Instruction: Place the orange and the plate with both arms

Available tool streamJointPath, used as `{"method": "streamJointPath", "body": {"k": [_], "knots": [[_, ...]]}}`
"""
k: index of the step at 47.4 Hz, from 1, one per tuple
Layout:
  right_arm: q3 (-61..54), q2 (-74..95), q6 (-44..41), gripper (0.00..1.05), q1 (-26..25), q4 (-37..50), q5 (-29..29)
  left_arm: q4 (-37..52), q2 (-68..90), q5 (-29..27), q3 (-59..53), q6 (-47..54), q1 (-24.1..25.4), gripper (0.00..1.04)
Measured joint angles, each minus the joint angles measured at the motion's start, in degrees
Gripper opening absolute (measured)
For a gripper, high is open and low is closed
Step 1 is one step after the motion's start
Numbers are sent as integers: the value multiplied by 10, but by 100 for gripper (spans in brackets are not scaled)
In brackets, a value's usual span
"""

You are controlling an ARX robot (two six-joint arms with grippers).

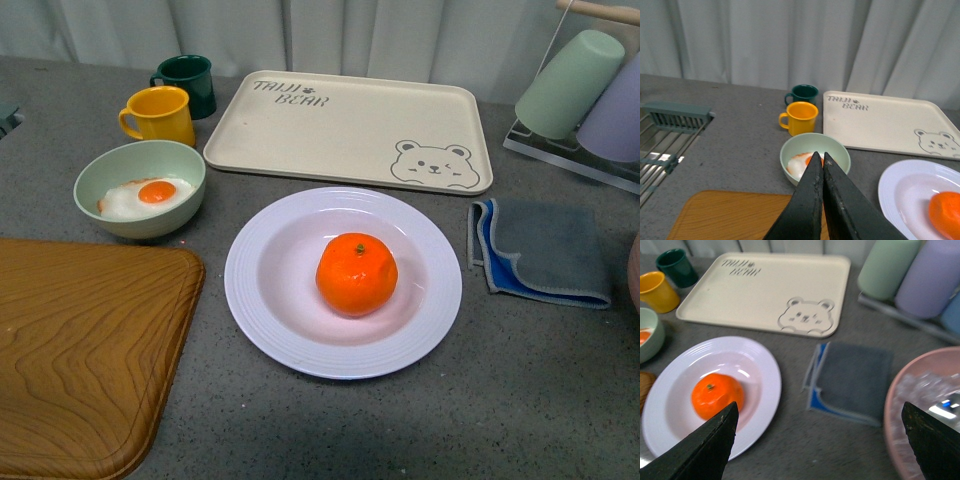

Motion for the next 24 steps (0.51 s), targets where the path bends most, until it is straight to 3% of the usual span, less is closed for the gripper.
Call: {"method": "streamJointPath", "body": {"k": [13,24], "knots": [[38,205,164,95,11,71,-90,-86,-99,4,0,0,7,4],[87,349,266,95,-24,86,-174,-161,-180,5,-1,0,7,4]]}}
